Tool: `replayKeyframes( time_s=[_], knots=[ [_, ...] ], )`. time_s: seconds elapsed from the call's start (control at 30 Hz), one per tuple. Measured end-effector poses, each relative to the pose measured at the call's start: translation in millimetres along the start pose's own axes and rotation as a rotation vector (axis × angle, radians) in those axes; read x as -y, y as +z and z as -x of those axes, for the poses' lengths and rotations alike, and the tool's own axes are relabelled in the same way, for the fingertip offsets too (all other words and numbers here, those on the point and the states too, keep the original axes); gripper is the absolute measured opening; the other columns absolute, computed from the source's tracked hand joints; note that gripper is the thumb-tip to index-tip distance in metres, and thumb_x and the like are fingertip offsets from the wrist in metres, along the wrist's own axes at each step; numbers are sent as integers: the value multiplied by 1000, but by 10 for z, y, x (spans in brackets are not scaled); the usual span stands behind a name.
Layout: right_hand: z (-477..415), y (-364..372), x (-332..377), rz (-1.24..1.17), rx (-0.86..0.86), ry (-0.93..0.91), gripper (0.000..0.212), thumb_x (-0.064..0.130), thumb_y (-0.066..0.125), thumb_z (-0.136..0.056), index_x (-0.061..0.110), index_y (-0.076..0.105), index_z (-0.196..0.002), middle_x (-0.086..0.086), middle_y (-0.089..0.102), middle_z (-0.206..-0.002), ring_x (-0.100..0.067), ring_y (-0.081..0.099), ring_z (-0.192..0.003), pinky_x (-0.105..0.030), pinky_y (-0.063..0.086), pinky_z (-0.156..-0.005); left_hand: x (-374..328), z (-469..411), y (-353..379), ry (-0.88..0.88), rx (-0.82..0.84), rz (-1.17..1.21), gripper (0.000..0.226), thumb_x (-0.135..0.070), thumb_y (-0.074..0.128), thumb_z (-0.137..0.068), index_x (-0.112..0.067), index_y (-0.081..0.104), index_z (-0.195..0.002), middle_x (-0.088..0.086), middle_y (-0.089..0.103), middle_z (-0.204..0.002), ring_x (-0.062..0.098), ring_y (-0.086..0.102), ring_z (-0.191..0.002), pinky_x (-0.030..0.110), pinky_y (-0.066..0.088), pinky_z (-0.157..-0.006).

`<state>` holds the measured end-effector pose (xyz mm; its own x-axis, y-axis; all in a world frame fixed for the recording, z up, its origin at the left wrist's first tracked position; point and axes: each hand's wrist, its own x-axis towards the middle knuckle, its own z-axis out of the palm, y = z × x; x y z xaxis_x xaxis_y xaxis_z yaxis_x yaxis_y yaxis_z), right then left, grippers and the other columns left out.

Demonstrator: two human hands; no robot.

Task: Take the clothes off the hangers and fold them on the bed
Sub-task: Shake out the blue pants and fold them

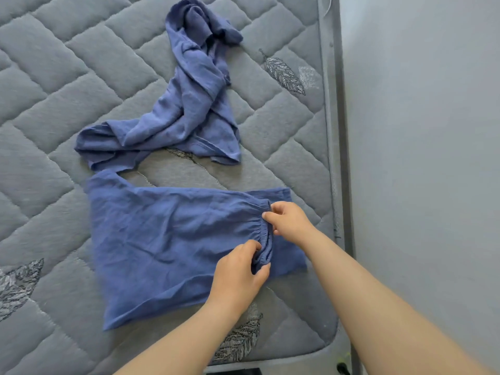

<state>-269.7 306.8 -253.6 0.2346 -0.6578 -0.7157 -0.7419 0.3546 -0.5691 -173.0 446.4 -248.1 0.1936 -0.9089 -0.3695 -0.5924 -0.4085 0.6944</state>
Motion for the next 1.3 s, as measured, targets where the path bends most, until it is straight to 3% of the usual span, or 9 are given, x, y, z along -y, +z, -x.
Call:
replayKeyframes(
  time_s=[0.1, 0.2, 0.33, 0.5, 0.6, 0.8, 1.1, 1.2, 1.3],
  knots=[
    [-71, -107, -135, 3, -8, -1, 21, 14, 57, -91, -2, 51, -79, -11, 48, -77, -20, 46, -74, -46, 50, -79, -55, -86, 193, 12, 50, -16, 27, -33, 64, -83, -24, 55, -106, -15, 54, -87, 6, 52, -78, 18, 33, -64],
    [-123, -174, -233, -7, -21, -11, 29, 14, 58, -91, -15, 53, -93, -12, 54, -80, -19, 49, -77, -50, 49, -86, -78, -137, 327, 4, 141, 52, 31, -28, 66, -82, -24, 56, -112, -10, 58, -99, 5, 59, -81, 23, 48, -73],
    [-159, -266, -311, 9, -75, -38, 23, 11, 55, -93, -11, 59, -95, -22, 64, -87, -22, 52, -77, -46, 49, -82, -91, -154, 438, 38, 222, 137, 42, -22, 63, -86, -20, 54, -127, -6, 57, -115, 4, 60, -93, 20, 52, -76],
    [-107, -337, -425, 105, -128, -37, 19, 17, 48, -97, 3, 61, -101, -10, 64, -92, -24, 56, -86, -30, 37, -70, -170, -167, 460, 57, 248, 225, 38, -19, 61, -89, -19, 57, -126, -8, 58, -115, 1, 62, -92, 19, 54, -75],
    [-87, -332, -459, 221, -150, -65, 21, 18, 42, -100, 5, 55, -109, -13, 63, -105, -32, 56, -98, -40, 44, -83, -214, -177, 437, 50, 229, 254, 33, -16, 60, -88, -18, 60, -121, -8, 59, -111, 0, 62, -87, 19, 54, -74],
    [-66, -273, -505, 356, -222, -125, 23, 16, 41, -100, 8, 51, -119, -15, 59, -119, -35, 53, -109, -40, 40, -82, -57, -181, 306, -2, 196, 249, 19, -17, 60, -88, -19, 64, -106, -10, 64, -95, 2, 62, -77, 20, 52, -73],
    [163, 15, -437, 239, -471, 98, 46, 27, 52, -97, 11, 40, -139, -11, 47, -135, -29, 47, -123, -42, 39, -98, 292, -357, -233, 51, 133, 158, 15, -12, 62, -87, -22, 62, -98, -10, 63, -91, 3, 61, -80, 18, 51, -73],
    [414, 201, -386, 192, -698, 80, 39, 21, 59, -93, 10, 49, -129, -11, 52, -125, -29, 49, -114, -40, 39, -94, 340, -556, -516, 132, 96, 20, 16, -9, 63, -86, -15, 63, -100, -5, 63, -94, 7, 61, -84, 25, 51, -80],
    [687, 477, -355, -25, -740, 164, 6, 20, 59, -92, 17, 57, -96, 1, 61, -88, -23, 56, -84, -33, 39, -67, 363, -760, -773, 219, 63, -155, 20, -10, 63, -85, -9, 63, -105, 0, 63, -102, 20, 59, -99, 29, 44, -90]
  ],
)
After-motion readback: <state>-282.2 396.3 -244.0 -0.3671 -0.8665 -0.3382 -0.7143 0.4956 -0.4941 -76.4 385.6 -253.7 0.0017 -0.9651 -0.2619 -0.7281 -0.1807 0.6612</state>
